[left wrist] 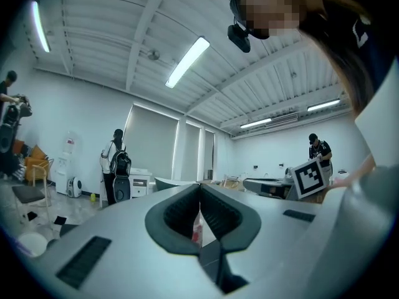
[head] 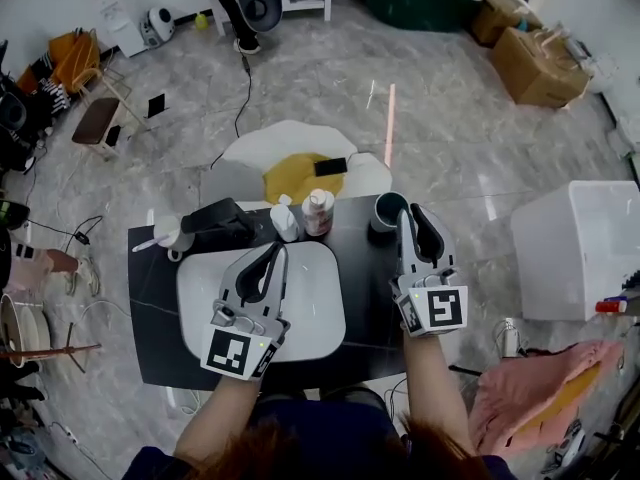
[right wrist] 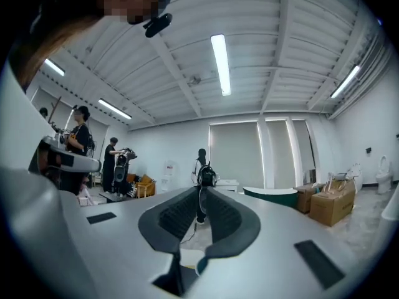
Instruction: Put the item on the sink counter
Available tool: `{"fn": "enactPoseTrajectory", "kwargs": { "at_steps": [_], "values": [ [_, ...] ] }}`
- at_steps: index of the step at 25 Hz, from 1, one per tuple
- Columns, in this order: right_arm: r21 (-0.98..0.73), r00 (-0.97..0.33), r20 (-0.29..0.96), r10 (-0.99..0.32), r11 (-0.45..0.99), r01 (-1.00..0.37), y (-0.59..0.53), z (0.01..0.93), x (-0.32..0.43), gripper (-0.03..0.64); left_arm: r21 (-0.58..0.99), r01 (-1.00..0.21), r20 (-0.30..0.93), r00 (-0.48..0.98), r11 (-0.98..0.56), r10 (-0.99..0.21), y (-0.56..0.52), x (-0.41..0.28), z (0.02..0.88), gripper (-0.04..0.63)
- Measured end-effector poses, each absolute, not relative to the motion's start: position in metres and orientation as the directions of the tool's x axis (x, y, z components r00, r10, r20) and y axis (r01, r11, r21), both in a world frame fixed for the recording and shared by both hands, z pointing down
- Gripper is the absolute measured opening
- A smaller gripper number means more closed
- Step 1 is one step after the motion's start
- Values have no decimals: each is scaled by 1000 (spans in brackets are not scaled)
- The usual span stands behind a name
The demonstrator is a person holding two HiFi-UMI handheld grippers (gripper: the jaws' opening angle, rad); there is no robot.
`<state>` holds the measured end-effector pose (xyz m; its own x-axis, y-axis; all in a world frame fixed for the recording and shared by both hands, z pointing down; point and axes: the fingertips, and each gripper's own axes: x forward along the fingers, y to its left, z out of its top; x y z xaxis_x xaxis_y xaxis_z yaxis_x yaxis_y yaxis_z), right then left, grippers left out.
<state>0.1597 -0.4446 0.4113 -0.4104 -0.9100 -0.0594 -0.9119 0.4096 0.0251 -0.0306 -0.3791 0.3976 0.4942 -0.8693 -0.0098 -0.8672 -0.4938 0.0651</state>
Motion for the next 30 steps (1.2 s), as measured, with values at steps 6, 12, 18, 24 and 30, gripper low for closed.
{"fn": "enactPoseTrajectory", "kwargs": {
  "at_steps": [6, 12, 18, 24, 30],
  "values": [
    [20, -381, -111, -918, 381, -924, -383, 358, 158, 17, 46, -863, -29, 502, -503, -865, -363, -36, 379, 21],
    [-5, -350, -125, -928, 353, -935, -326, 333, 158, 17, 40, -852, -46, 520, -522, -853, -334, -41, 364, 21],
    [-19, -314, -121, -942, 318, -948, -293, 329, 156, 15, 45, -843, -72, 532, -535, -844, -315, -50, 349, 21],
    [-25, -294, -122, -948, 299, -954, -282, 329, 154, 15, 40, -838, -84, 540, -545, -837, -307, -53, 346, 21],
    [-24, -289, -117, -950, 294, -956, -274, 328, 152, 15, 29, -833, -87, 549, -553, -831, -302, -53, 343, 21]
  ]
}}
